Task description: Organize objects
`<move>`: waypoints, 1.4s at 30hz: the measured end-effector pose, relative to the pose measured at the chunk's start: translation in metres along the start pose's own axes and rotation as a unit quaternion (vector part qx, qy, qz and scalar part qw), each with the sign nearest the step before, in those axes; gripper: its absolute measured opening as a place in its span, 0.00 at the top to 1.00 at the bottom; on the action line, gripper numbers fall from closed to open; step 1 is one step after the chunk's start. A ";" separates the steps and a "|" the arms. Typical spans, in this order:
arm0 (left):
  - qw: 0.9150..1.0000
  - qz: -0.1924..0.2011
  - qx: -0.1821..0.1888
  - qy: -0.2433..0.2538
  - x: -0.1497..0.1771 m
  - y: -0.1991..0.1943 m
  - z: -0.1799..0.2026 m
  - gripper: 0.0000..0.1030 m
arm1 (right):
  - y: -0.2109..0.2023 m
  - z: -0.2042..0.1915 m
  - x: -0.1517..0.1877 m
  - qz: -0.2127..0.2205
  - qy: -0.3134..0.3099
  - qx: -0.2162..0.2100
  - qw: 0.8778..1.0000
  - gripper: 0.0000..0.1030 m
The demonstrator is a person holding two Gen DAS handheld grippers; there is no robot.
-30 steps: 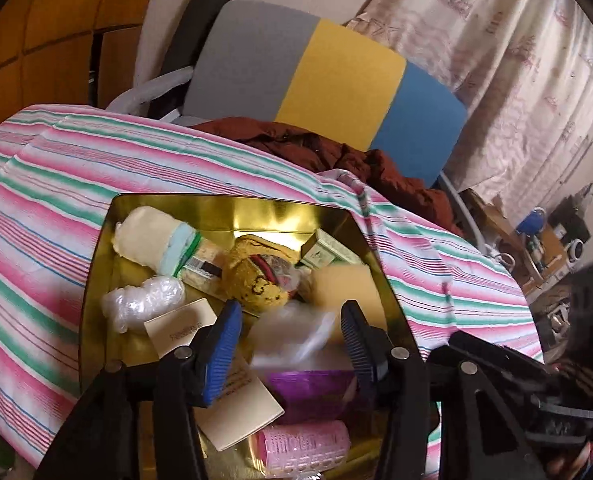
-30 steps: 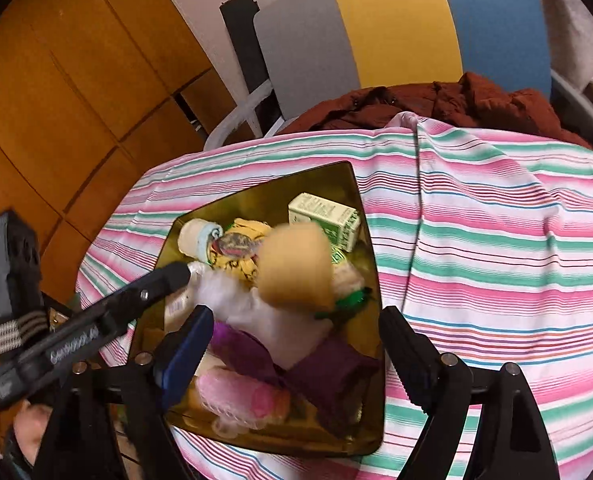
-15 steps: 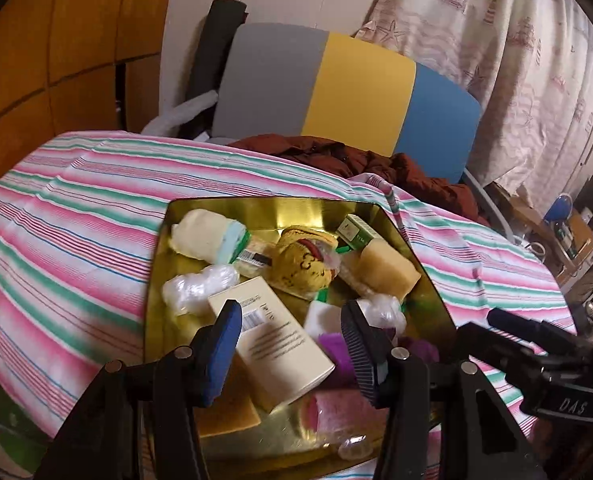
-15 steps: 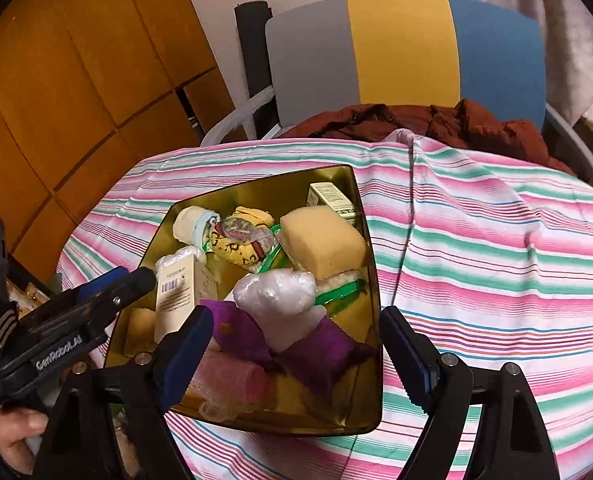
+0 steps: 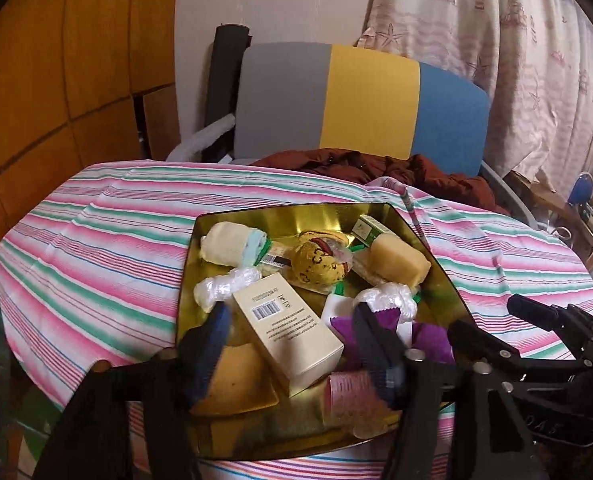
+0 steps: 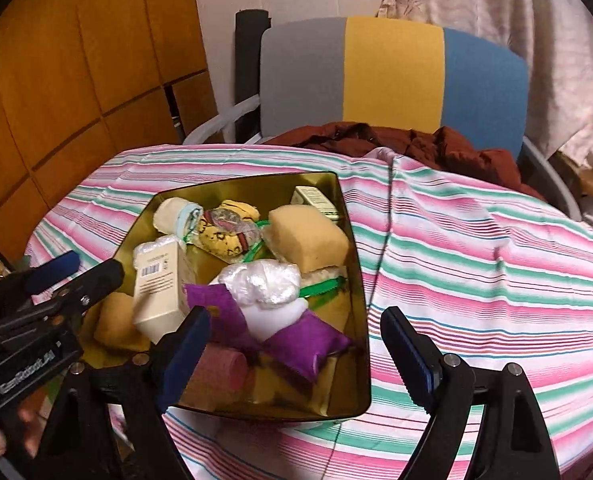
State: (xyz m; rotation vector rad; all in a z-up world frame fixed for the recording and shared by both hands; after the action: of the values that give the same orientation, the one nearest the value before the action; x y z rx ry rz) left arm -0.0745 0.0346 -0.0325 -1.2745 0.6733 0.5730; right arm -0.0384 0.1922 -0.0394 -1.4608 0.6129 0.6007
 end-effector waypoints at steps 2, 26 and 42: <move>1.000 0.002 0.001 -0.003 0.002 -0.002 -0.001 0.34 | -0.001 0.001 0.001 0.004 -0.002 0.011 1.000 0.16; 0.996 0.055 -0.073 -0.015 -0.003 -0.030 -0.015 0.28 | -0.009 -0.011 0.002 0.023 -0.011 0.016 1.000 0.15; 0.996 0.037 -0.055 -0.053 0.005 -0.022 -0.036 0.40 | -0.009 -0.010 0.004 0.025 -0.007 0.019 0.999 0.13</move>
State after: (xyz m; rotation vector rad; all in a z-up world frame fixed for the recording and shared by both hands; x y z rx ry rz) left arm -0.0599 -0.0056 -0.0268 -1.3155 0.6100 0.7427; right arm -0.0289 0.1821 -0.0360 -1.4076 0.6481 0.6360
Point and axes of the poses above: each gripper's, at about its wrist camera, not at the fingertips, and y roughly the way its jaws point, z to its right, x to its underside, the point moved 8 cm from there along y, roughly the way its jaws point, and after that the axes turned 7 degrees about -y, right-handed, at the moved point
